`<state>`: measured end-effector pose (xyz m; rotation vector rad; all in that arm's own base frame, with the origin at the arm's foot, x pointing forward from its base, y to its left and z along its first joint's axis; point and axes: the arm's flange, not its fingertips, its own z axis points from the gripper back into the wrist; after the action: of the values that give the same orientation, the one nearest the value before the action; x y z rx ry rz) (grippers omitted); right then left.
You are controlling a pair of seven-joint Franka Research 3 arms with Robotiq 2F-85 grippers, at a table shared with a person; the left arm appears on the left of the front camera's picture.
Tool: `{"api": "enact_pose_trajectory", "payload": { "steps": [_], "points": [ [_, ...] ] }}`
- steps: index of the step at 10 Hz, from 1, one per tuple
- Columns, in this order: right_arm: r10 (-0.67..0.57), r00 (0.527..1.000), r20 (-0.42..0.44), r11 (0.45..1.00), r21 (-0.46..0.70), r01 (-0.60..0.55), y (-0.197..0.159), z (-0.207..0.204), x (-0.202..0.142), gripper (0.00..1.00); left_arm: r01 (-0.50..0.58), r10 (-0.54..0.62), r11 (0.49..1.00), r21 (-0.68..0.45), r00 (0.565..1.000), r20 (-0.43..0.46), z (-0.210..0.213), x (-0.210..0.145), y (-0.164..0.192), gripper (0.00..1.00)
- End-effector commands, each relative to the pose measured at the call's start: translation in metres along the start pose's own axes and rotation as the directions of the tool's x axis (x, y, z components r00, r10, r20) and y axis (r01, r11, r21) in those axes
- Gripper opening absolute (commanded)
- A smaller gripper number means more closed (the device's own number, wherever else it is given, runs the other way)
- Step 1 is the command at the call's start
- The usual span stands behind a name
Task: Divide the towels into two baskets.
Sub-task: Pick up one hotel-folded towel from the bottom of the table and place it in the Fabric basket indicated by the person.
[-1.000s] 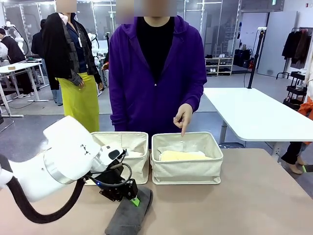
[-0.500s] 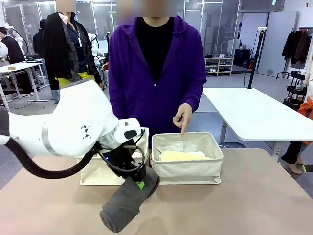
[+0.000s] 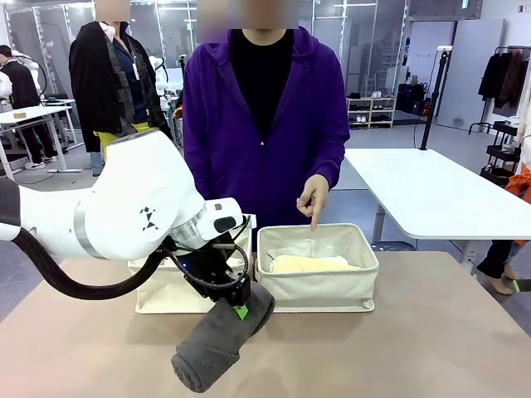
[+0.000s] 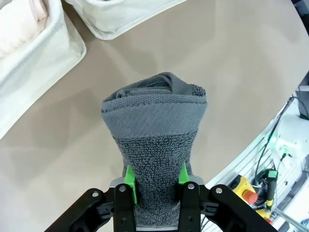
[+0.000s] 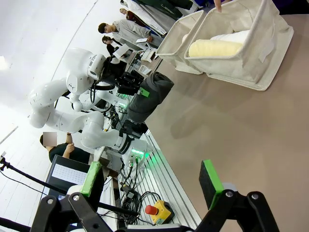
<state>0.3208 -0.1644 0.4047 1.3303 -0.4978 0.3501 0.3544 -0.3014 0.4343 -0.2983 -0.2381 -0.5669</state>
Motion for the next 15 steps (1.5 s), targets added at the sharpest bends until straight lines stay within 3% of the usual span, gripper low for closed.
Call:
{"api": "enact_pose_trajectory", "payload": {
  "steps": [1, 2, 3, 6, 9, 12, 13, 14, 15],
  "points": [
    [-0.011, 1.000, -0.003, 1.000, 0.000, 0.011, 0.006, 0.001, 0.001, 1.00, 0.004, -0.004, 1.000, 0.000, 1.000, 0.001, 0.000, 0.000, -0.002, 0.36],
    [-0.011, 1.000, -0.003, 1.000, 0.000, 0.011, 0.006, 0.001, 0.001, 1.00, 0.297, -0.307, 0.950, 0.101, 0.947, 0.101, 0.023, 0.017, -0.027, 0.36],
    [-0.011, 1.000, -0.003, 1.000, 0.000, 0.011, 0.006, 0.001, 0.001, 1.00, 0.450, -0.466, 0.872, 0.194, 0.884, 0.043, 0.046, 0.047, -0.046, 0.36],
    [-0.011, 1.000, -0.003, 1.000, 0.000, 0.011, 0.006, 0.001, 0.001, 1.00, 0.670, -0.675, 0.715, 0.200, 0.736, -0.052, 0.057, 0.139, -0.077, 0.36],
    [-0.011, 1.000, -0.003, 1.000, 0.000, 0.011, 0.006, 0.001, 0.001, 1.00, 0.797, -0.799, 0.577, 0.176, 0.596, -0.081, 0.031, 0.214, -0.109, 0.36],
    [-0.011, 1.000, -0.003, 1.000, 0.000, 0.011, 0.006, 0.001, 0.001, 1.00, 0.842, -0.836, 0.507, 0.186, 0.533, -0.132, -0.009, 0.283, -0.111, 0.36],
    [-0.011, 1.000, -0.003, 1.000, 0.000, 0.011, 0.006, 0.001, 0.001, 1.00, 0.871, -0.861, 0.447, 0.202, 0.481, -0.167, -0.020, 0.297, -0.109, 0.36],
    [-0.011, 1.000, -0.003, 1.000, 0.000, 0.011, 0.006, 0.001, 0.001, 1.00, 0.882, -0.879, 0.412, 0.230, 0.451, -0.153, -0.028, 0.309, -0.104, 0.36],
    [-0.011, 1.000, -0.003, 1.000, 0.000, 0.011, 0.006, 0.001, 0.001, 1.00, 0.878, -0.883, 0.410, 0.247, 0.450, -0.134, -0.036, 0.318, -0.098, 0.36]
  ]
}}
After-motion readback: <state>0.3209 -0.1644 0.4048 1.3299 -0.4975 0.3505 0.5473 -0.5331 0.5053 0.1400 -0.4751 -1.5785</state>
